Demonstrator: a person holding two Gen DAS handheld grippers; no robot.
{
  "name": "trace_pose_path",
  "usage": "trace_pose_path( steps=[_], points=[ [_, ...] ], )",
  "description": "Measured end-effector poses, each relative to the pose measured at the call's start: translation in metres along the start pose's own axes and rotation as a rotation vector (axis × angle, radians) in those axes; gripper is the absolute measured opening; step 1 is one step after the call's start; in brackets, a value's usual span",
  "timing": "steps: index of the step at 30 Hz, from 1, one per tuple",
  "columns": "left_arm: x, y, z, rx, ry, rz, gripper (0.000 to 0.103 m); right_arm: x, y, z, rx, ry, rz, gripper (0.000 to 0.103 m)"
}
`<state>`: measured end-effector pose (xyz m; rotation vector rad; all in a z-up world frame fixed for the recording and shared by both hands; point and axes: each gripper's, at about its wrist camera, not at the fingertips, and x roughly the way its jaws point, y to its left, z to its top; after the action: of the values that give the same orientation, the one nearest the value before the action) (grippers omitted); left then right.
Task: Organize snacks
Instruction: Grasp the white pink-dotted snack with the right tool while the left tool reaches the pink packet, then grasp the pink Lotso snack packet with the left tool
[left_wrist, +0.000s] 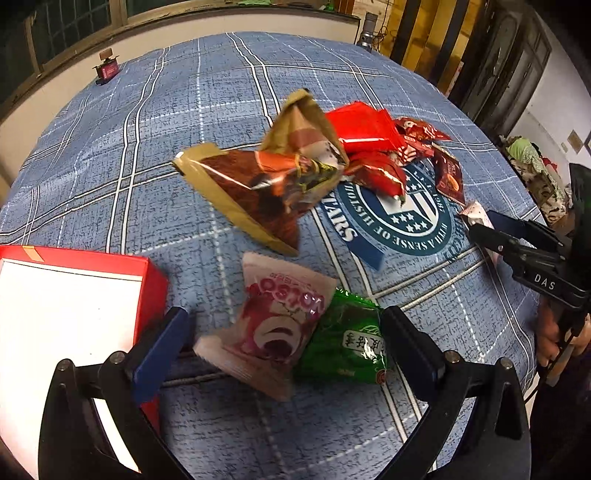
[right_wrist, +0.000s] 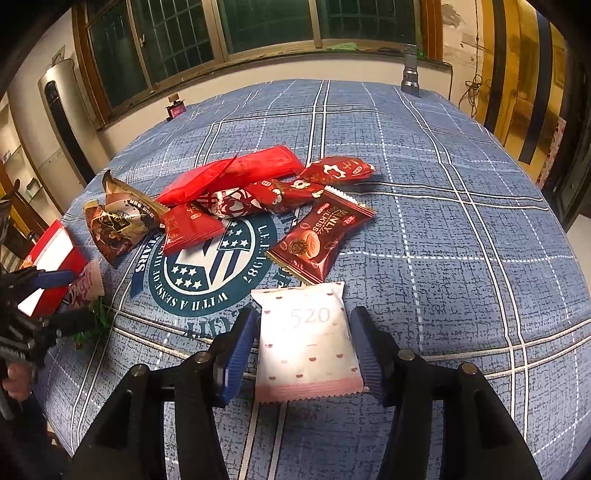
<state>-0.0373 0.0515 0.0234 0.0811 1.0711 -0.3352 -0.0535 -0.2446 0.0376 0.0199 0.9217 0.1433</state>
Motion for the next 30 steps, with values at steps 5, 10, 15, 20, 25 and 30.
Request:
trace_pose_path(
  steps=[5, 10, 15, 20, 25, 30],
  points=[
    [0.0, 0.008, 0.002, 0.02, -0.017, 0.017, 0.103, 0.0, 0.003, 0.0, -0.011, 0.004, -0.007, 0.058],
    [-0.008, 0.014, 0.003, 0.007, -0.044, -0.004, 0.103, 0.001, 0.007, 0.0, -0.029, 0.01, -0.015, 0.061],
    [-0.01, 0.018, 0.004, 0.001, -0.044, -0.019, 0.103, 0.001, 0.009, -0.001, -0.038, 0.012, -0.018, 0.062],
    [-0.002, 0.019, 0.005, 0.011, -0.016, -0.024, 0.103, 0.001, 0.007, -0.002, -0.035, 0.01, -0.015, 0.063],
    [0.004, -0.004, -0.004, 0.065, 0.008, -0.052, 0.103, 0.001, 0.007, -0.001, -0.033, 0.009, -0.011, 0.063],
    [0.002, -0.048, -0.007, 0.125, 0.015, -0.21, 0.103, 0.0, 0.005, -0.002, -0.03, 0.008, -0.002, 0.064]
  ],
)
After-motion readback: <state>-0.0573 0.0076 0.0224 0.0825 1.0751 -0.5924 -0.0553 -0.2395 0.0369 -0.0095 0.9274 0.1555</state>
